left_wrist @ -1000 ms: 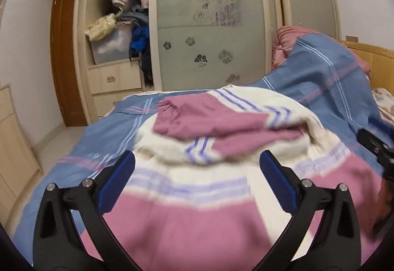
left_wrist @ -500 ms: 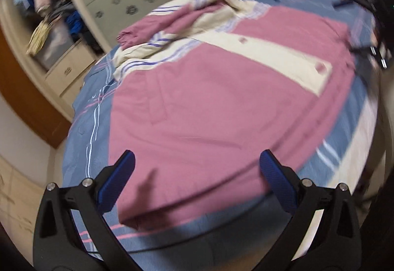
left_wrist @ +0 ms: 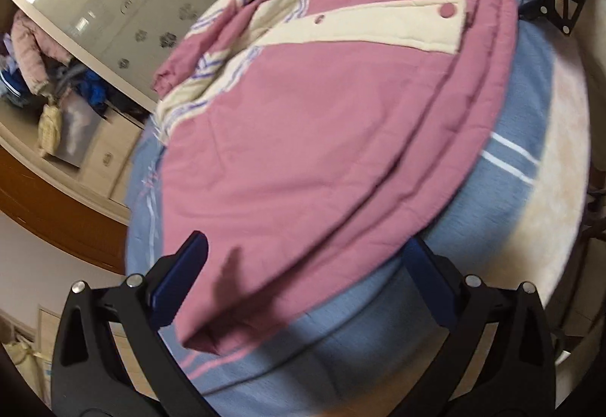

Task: Fold large clothes
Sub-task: 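Grasp the jacket hem with both tools and lift it up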

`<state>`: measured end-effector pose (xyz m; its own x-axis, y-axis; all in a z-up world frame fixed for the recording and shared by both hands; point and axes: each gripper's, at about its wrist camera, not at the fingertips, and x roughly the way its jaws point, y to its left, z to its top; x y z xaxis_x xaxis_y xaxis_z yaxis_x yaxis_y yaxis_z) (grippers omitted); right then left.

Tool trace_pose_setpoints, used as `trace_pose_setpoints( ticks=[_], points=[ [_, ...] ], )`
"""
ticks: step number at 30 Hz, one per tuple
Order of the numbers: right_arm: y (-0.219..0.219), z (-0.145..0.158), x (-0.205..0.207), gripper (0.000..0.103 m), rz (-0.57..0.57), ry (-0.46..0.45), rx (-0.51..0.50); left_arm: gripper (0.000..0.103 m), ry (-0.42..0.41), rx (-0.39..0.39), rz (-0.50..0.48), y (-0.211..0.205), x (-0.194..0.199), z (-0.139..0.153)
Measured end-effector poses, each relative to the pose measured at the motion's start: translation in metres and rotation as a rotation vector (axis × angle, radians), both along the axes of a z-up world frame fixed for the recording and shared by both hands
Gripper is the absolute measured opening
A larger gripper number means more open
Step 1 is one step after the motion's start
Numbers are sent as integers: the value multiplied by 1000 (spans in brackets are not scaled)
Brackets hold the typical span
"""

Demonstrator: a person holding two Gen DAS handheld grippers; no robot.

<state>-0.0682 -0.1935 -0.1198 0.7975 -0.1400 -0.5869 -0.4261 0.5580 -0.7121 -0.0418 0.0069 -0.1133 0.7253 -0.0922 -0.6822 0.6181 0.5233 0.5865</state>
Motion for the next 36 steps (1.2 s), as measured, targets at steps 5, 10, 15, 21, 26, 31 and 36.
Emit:
trace_pose_setpoints(
  ticks=[5,10,15,21,26,31,36],
  points=[
    [17,-9,5,102,13,-297,-212,101,-289,112,3,-22,2,1],
    [21,-29,11,97,35,-422,-324,101,-450,170,6,-32,3,-6],
    [23,-39,15,67,-26,-428,-320,76,-491,165,18,-34,-1,-13],
    [32,-52,32,23,-100,-451,-351,34,-513,213,21,-45,-7,-32],
    [32,-49,38,8,-95,-414,-330,16,-485,210,36,-46,-7,-35],
    [33,-46,35,8,-77,-388,-341,13,-464,202,34,-45,-4,-30],
    [30,-11,44,7,-79,-419,-293,13,-517,178,47,-47,6,7]
  ],
)
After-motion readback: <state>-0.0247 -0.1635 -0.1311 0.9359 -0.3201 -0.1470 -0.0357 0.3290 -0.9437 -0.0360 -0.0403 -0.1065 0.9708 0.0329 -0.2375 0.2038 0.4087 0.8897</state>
